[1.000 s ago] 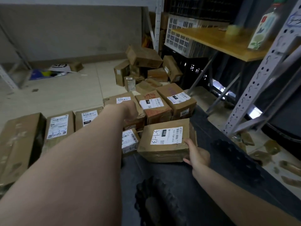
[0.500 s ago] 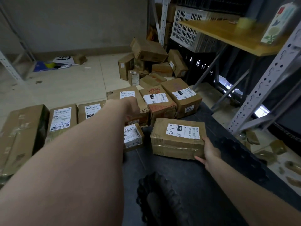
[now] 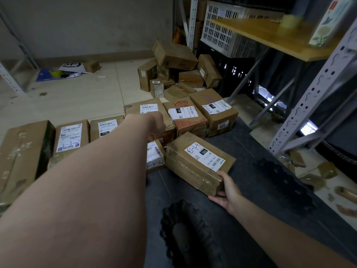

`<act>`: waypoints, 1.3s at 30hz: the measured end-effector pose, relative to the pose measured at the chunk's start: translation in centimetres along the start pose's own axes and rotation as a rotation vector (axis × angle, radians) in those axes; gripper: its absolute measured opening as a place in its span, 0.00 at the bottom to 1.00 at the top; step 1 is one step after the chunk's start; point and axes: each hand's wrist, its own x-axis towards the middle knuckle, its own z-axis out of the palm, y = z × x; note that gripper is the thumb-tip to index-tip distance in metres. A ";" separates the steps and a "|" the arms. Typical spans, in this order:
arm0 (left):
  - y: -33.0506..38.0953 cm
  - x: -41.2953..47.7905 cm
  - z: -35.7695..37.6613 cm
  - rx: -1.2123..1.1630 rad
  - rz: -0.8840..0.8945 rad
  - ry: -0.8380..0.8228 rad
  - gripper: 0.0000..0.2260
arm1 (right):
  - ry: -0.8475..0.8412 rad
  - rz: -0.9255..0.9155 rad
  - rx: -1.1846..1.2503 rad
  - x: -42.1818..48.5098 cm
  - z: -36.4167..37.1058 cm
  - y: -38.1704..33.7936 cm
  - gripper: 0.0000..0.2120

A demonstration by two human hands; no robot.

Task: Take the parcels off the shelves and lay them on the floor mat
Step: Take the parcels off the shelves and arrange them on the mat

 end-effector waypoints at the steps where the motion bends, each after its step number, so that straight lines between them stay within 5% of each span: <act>1: 0.0 0.0 0.0 -0.002 -0.001 -0.002 0.09 | -0.019 0.005 -0.008 0.0 -0.2 0.0 0.21; 9: -0.2 0.1 -0.1 -0.027 -0.003 -0.009 0.10 | -0.041 -0.020 0.030 0.1 -1.1 0.1 0.13; 16: -0.2 0.2 0.1 -0.025 -0.011 -0.009 0.06 | -0.056 0.017 0.171 -0.1 0.2 1.0 0.15; 29: 0.0 0.4 0.2 -0.005 -0.012 -0.013 0.09 | -0.173 0.068 -0.019 -0.2 2.7 2.3 0.16; 39: -0.2 0.2 0.3 -0.015 -0.011 -0.024 0.10 | -0.224 0.053 -0.222 0.1 2.6 2.1 0.29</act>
